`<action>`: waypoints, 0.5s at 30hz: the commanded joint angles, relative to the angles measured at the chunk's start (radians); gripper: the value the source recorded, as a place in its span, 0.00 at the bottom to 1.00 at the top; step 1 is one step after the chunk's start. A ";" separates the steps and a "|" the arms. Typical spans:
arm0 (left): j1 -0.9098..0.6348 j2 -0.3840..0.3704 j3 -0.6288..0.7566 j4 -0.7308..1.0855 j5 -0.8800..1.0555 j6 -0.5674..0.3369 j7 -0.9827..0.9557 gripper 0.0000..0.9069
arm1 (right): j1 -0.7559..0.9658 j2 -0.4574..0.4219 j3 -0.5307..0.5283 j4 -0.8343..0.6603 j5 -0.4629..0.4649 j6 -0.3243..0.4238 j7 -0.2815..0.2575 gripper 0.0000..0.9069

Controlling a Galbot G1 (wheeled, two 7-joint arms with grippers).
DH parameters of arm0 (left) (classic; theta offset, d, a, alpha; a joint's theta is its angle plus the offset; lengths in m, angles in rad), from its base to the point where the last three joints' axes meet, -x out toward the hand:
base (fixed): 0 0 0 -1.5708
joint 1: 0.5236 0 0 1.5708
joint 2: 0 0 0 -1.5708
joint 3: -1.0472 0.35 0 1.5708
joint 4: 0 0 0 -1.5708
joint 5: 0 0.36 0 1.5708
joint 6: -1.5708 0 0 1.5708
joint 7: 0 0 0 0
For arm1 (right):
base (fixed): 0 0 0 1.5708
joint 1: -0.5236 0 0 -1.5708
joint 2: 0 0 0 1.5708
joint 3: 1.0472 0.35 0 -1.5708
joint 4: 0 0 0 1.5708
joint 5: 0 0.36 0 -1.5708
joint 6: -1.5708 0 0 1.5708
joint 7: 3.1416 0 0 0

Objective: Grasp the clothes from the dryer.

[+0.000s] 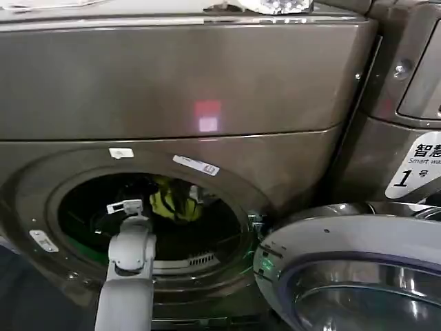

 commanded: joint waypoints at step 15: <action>-0.001 -0.036 0.004 0.000 -0.007 0.003 0.006 0.00 | 0.002 -0.015 0.040 0.021 0.003 -0.083 0.056 1.00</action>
